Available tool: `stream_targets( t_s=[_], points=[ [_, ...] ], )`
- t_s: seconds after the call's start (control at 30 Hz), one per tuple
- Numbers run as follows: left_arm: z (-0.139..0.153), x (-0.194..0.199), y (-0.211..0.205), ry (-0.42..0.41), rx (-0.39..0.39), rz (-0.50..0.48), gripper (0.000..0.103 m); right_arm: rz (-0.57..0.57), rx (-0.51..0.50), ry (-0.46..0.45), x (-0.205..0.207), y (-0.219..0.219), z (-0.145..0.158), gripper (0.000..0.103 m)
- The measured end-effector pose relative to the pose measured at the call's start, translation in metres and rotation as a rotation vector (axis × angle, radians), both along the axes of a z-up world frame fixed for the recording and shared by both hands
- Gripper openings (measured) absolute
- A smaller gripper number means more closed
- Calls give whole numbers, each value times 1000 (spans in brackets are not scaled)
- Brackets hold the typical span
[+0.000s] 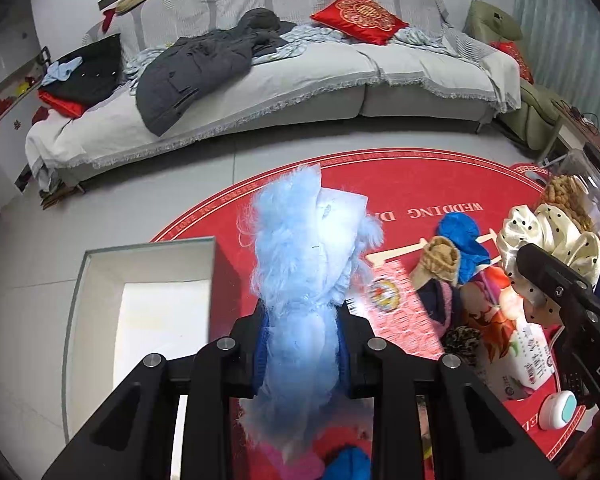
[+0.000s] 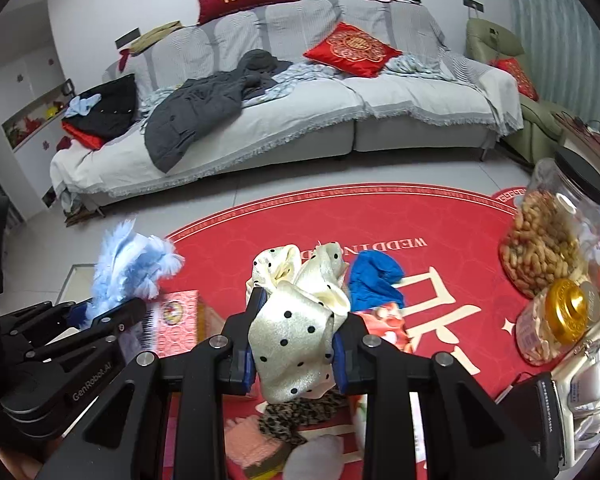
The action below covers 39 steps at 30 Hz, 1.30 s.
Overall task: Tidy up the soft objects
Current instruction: 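Lift both held items and carry them over to the open white box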
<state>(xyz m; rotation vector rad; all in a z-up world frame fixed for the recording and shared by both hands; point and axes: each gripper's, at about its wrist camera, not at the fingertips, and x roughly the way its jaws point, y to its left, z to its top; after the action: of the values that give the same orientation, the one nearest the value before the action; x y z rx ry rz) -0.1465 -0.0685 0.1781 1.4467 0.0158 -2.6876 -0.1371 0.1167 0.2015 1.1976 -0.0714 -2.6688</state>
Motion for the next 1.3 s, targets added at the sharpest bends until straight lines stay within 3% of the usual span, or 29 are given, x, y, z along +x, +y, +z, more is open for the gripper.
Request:
stream_targets(
  t_s=[0.5,0.7,0.93,1.3],
  points=[
    [-3,6,-35,-3,18,73,29,89,21,18,4,-45,3,31],
    [-2,0,-28,3,19,37,29,107,27,24,4,-56,5,31],
    [-1,0,-12,8,9,3,29,62,25,20,2,-39,3,31],
    [-11,10,-60,-21,24,106,29,127,13,38,-6,-77,12,31]
  ],
)
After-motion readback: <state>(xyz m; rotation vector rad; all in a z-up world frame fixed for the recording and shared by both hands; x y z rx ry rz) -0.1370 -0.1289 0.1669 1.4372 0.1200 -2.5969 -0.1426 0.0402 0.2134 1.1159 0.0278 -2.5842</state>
